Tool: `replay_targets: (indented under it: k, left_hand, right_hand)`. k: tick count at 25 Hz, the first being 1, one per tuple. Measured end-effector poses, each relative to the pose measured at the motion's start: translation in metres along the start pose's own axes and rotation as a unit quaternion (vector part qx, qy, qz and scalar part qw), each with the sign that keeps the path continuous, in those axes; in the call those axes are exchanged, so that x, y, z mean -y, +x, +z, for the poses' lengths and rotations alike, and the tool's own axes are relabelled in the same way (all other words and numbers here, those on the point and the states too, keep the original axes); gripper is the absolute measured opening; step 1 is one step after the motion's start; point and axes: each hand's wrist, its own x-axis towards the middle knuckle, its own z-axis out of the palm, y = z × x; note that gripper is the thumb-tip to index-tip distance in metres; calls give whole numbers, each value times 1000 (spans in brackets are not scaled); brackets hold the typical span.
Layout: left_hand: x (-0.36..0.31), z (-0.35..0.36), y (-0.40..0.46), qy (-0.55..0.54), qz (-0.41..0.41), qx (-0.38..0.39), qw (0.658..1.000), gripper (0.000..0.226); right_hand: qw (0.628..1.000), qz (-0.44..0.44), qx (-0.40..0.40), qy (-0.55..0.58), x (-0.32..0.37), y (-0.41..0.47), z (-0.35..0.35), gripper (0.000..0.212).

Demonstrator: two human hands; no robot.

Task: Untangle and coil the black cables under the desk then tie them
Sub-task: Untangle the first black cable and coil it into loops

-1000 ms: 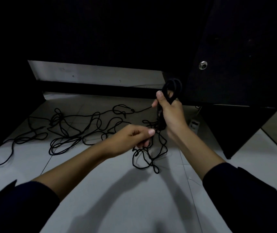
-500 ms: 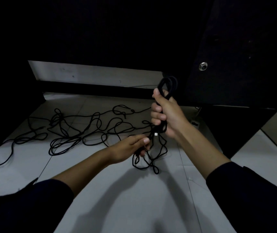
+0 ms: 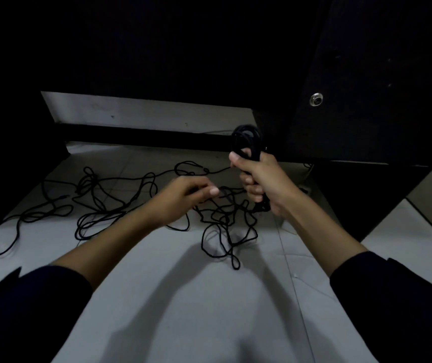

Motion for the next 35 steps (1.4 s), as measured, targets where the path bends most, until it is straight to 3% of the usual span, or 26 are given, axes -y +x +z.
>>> replay_targets:
  k: [6,9,12,15,18,21,23,26,30,35]
  left_hand:
    - [-32,-7,17,135,65,6,989,22]
    - [-33,-12,21,222,89,9,971,24]
    - [-33,-9,23,295,106,-16,950,25]
    - [-33,-4,24,344,104,-40,932,25]
    - [-29,-6,22,251,87,-40,963,21]
    - [-16,-9,17,177,-1,14,984,18]
    - [-6,-11,11,95,-45,18,994,14]
    - [-12,-17,10,-110,-45,-60,991,4]
    - [-34,-19,24,-196,-9,-134,971,5]
    - [-45,-11,32,-230,-26,-190,954,11]
  right_hand:
    - [998,-20,-26,-47,-5,-1,12,17]
    - [999,26,-12,-36,-1,-1,9,16]
    - [994,46,-2,-95,-4,-4,13,22]
    - [983,11,-31,-180,-8,-7,19,30]
    - [990,0,-48,-133,-2,-3,13,27]
    - [998,28,-44,-17,3,-3,5,31]
    - [999,26,-28,-30,-1,-4,2,42]
    - [994,1,2,-106,-10,-5,5,55]
    - [982,-49,51,-173,-17,-3,13,23]
    - [994,-42,47,-92,-19,-1,19,11]
